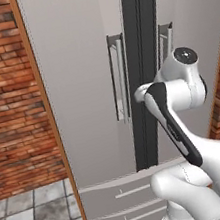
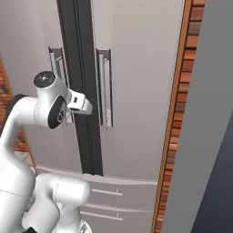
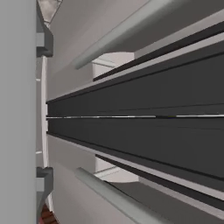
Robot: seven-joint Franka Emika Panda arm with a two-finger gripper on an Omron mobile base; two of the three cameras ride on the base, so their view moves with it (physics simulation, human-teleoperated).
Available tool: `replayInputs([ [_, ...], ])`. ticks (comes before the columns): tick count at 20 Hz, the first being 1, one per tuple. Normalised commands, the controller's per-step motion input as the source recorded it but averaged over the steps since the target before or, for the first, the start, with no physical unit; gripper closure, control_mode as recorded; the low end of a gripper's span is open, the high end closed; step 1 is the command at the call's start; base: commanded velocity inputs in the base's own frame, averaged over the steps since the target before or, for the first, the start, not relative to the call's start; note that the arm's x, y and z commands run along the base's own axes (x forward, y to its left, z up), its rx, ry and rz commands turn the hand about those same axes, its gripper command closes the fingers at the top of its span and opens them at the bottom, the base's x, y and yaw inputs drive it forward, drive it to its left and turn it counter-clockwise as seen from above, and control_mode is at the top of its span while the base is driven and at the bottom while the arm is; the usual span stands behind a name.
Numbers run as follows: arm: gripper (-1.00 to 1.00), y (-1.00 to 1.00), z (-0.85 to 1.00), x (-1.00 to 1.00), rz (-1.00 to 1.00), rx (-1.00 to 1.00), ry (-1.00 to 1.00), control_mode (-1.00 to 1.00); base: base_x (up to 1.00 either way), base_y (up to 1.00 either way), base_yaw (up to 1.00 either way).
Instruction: Gather the mushroom and avocado from the fridge and place them on a tray on the dining counter. Then gather the steak and chicken drumstick from the fridge and place them on the other tray.
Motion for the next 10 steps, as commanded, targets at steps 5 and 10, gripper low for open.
replayInputs([
  [5, -1.00, -0.40, 0.00, 0.46, 0.00, 0.00, -0.20, -1.00, 0.00, 0.00, 0.00],
  [10, -1.00, -0.37, 0.01, 0.22, -0.01, 0.00, -0.16, -1.00, 0.00, 0.00, 0.00],
])
